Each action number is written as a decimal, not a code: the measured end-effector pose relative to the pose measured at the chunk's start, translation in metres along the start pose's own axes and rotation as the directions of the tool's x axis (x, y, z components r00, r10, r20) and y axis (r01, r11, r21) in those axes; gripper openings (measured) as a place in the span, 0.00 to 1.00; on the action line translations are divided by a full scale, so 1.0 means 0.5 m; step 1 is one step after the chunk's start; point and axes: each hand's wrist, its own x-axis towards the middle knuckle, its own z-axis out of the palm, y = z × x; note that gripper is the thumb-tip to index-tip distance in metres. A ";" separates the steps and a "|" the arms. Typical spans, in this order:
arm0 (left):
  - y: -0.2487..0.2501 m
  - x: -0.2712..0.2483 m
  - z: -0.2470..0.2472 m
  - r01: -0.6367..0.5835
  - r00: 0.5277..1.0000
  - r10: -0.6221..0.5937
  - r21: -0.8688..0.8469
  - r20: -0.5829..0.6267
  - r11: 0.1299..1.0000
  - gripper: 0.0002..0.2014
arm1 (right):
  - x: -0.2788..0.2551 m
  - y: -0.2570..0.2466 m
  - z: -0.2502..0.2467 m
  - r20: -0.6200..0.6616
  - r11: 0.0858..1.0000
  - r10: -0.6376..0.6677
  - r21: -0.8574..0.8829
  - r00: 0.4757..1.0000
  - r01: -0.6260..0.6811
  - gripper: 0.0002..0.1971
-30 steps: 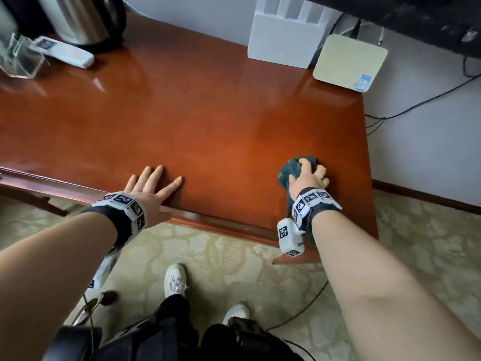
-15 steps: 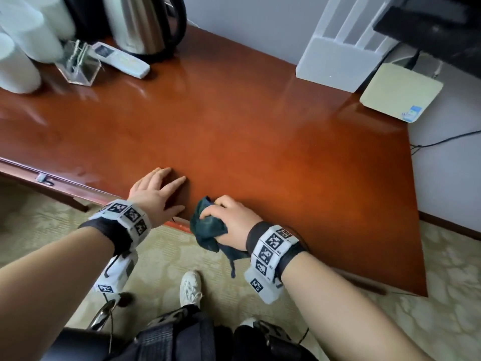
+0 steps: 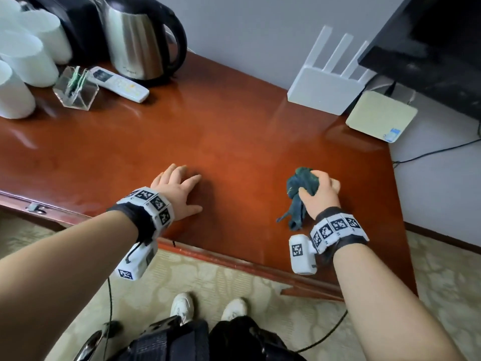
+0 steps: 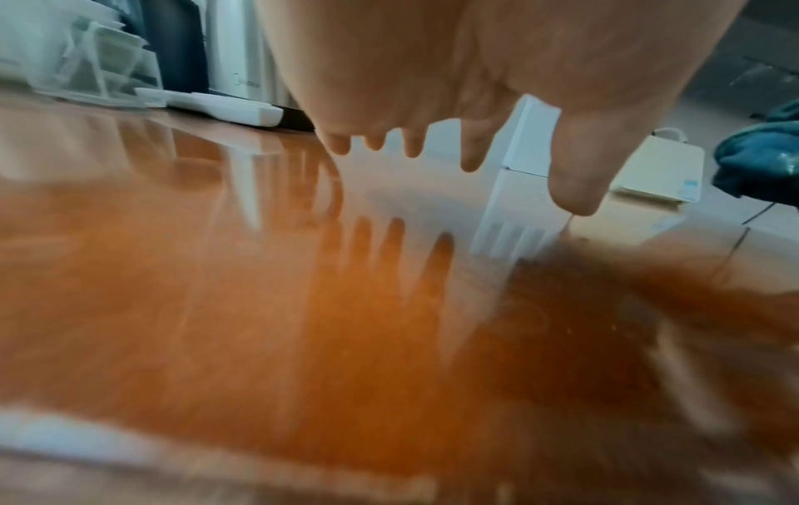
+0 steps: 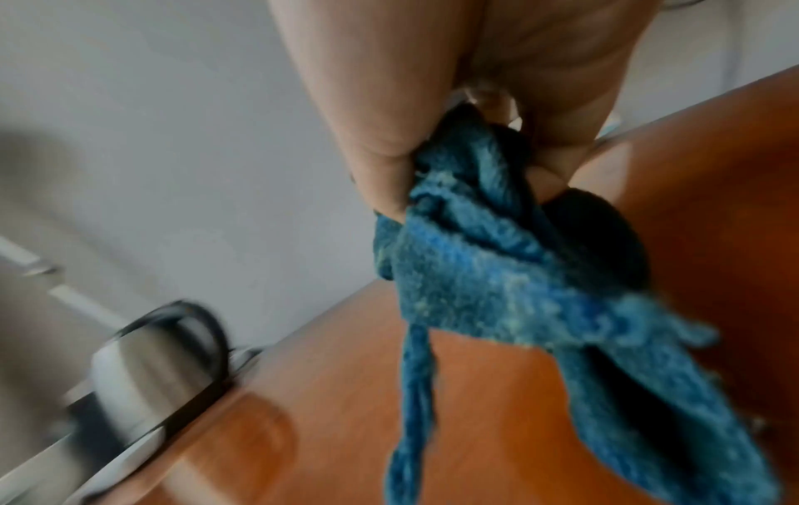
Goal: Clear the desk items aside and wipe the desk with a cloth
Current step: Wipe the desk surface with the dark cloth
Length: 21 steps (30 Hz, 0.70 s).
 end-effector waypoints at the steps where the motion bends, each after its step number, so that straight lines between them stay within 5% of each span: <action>1: 0.007 0.012 -0.004 0.002 1.000 -0.002 0.005 0.014 1.000 0.40 | 0.017 0.020 -0.012 -0.046 0.997 0.075 0.012 0.996 -0.075 0.21; 7: 0.069 0.090 -0.031 0.029 0.994 -0.041 0.117 0.102 0.993 0.46 | 0.129 0.125 -0.021 0.003 0.906 0.404 -0.141 0.915 -0.400 0.28; 17: 0.125 0.214 -0.030 0.066 0.972 -0.094 0.133 0.214 0.989 0.55 | 0.354 0.111 -0.039 -0.040 0.890 0.401 -0.218 0.915 -0.400 0.31; 21: 0.130 0.214 -0.031 0.077 0.961 -0.118 0.167 0.250 0.983 0.54 | 0.376 0.082 -0.021 0.024 0.937 0.229 -0.277 0.973 -0.214 0.29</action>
